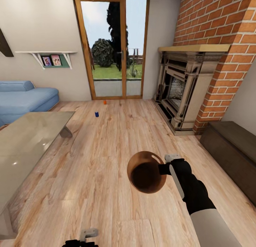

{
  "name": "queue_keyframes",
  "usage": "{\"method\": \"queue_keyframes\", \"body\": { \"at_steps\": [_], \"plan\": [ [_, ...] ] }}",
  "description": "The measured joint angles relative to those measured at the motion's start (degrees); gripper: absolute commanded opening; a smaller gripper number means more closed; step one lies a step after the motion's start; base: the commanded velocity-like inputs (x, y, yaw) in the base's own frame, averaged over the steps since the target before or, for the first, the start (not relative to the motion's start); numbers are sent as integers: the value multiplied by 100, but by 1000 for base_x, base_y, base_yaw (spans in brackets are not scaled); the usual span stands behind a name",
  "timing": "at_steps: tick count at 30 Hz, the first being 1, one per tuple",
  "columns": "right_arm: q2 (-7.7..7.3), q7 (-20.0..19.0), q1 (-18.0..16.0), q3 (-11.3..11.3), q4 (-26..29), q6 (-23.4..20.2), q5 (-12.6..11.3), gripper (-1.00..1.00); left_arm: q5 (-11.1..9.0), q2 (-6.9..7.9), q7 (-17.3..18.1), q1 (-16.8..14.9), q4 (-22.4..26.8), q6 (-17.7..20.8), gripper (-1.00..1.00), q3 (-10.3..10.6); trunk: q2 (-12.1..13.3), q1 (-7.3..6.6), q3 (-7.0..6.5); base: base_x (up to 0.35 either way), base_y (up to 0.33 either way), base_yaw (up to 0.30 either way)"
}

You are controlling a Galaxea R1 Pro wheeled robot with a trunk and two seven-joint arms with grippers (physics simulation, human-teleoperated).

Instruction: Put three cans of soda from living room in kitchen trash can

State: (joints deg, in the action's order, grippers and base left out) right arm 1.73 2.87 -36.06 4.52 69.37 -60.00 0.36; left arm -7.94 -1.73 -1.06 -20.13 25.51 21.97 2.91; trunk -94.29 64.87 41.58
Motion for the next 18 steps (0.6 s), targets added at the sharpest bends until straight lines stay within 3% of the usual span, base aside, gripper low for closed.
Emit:
{"method": "queue_keyframes", "body": {
  "at_steps": [18],
  "plan": [
    [9, -1, 13, 19, 56, 0, 3, -100, 3, -67, 21, 0, 7, -308, 100, 8, -722, 395, 323, 0, 0, 0]
  ]
}}
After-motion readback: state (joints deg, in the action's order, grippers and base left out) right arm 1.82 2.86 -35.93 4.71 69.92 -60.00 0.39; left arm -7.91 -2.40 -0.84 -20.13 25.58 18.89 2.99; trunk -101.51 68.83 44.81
